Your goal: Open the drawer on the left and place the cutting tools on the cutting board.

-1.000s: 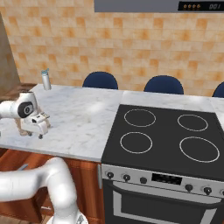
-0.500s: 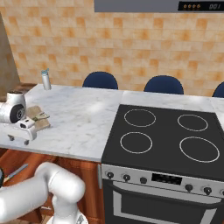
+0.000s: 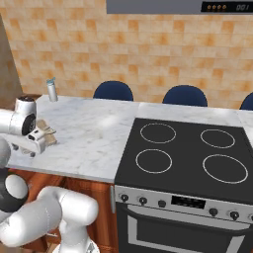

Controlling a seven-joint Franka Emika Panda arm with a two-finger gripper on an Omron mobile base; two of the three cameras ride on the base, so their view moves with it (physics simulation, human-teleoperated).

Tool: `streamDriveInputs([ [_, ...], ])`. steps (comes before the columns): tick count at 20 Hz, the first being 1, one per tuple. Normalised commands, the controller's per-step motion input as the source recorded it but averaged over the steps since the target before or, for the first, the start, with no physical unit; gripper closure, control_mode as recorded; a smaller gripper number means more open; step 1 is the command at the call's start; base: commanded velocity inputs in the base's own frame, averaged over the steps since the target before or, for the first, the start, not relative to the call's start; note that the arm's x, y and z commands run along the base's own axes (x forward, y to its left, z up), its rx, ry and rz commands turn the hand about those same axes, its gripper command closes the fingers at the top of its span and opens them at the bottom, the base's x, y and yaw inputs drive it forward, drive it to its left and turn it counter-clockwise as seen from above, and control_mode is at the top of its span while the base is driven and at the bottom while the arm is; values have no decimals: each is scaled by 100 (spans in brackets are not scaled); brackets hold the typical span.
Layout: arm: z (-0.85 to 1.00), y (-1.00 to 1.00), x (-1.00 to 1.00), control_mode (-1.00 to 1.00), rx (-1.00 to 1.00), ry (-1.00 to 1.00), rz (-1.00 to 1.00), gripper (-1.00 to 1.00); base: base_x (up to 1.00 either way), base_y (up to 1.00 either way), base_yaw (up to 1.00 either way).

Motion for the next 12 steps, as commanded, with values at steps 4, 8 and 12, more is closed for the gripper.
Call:
streamDriveInputs([
  [4, 53, 0, 81, -100, 0, 35, 3, -100, 0, 0, 0],
  [8, 17, 0, 60, -100, 0, 33, 5, -100, 0, 0, 0],
  [12, 0, 0, 8, -100, 0, 21, 9, -100, 0, 0, 0],
])
